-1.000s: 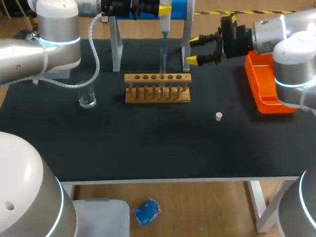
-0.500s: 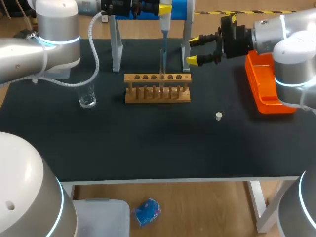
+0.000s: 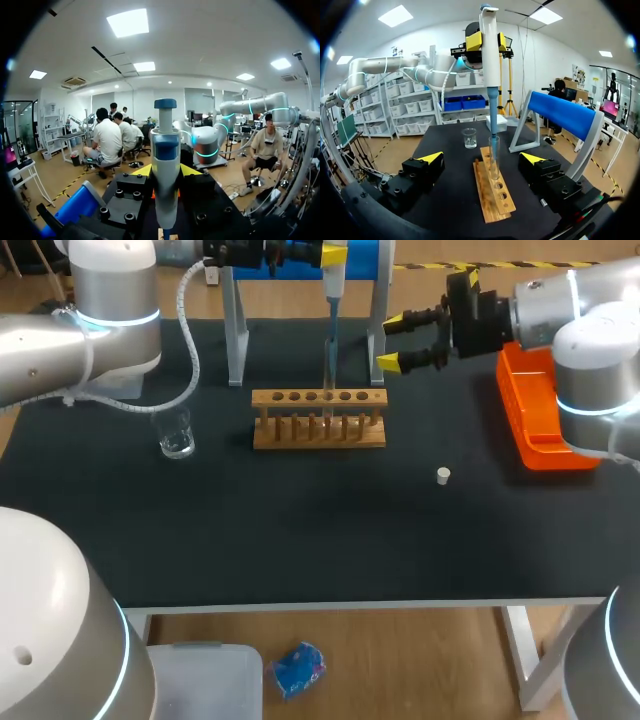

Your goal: Invert the test tube, pick up the pipette, mount the tip to pipette, aspirate from beaker and dispense into the tube, eject the tip, return the pipette, and cap with the stopper.

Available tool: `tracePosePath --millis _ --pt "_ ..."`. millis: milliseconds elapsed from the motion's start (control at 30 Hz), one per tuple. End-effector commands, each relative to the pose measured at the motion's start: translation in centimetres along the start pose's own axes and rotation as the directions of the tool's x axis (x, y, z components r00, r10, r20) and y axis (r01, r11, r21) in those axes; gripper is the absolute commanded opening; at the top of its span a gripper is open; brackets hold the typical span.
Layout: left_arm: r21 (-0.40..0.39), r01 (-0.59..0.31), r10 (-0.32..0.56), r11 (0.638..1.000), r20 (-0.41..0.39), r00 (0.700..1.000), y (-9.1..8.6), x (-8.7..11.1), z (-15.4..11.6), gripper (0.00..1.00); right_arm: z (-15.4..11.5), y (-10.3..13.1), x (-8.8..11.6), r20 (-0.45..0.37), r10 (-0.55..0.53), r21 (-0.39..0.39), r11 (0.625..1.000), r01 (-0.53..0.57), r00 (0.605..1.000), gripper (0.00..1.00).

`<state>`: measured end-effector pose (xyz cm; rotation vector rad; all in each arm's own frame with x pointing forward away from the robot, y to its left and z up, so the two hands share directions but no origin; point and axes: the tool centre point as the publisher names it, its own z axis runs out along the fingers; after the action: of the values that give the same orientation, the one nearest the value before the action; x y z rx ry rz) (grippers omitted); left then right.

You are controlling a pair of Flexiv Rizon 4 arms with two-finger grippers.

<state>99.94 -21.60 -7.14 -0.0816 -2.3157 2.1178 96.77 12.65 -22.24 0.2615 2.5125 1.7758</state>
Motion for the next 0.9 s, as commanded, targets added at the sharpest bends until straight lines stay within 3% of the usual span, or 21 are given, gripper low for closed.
tracePosePath --millis 33,900 --pt "-0.002 -0.003 0.003 1.0 0.003 1.0 -0.3 0.1 0.1 0.0 0.0 -0.1 0.0 0.001 0.0 -0.001 1.0 0.0 1.0 1.0" --pt "-0.02 -0.017 0.017 1.0 0.0 1.0 -1.6 0.3 0.1 0.0 0.0 -0.1 0.0 0.001 0.0 -0.001 1.0 0.0 1.0 1.0"
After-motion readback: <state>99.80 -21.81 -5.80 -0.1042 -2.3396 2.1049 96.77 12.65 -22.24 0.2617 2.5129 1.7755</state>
